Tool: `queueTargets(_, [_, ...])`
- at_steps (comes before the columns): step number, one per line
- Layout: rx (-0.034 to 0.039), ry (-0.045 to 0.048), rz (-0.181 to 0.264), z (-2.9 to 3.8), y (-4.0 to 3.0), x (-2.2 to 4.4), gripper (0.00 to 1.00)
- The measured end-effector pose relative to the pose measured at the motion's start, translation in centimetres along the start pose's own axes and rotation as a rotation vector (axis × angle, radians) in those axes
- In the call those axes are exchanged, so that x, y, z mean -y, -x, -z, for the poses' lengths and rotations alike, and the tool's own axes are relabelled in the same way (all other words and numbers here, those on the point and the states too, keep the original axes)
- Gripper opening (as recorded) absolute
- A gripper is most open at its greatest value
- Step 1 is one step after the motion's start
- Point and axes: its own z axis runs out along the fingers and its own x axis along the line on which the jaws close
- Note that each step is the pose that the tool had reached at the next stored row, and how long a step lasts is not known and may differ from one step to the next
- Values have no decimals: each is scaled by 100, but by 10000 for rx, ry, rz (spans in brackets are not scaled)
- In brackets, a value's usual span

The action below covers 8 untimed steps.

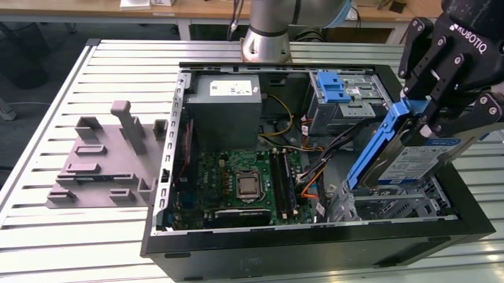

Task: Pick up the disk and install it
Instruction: 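Insert the disk into the insertion slot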

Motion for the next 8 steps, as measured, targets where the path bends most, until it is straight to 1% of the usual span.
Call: queueTargets(8, [1, 0, 2, -28, 1, 27, 36])
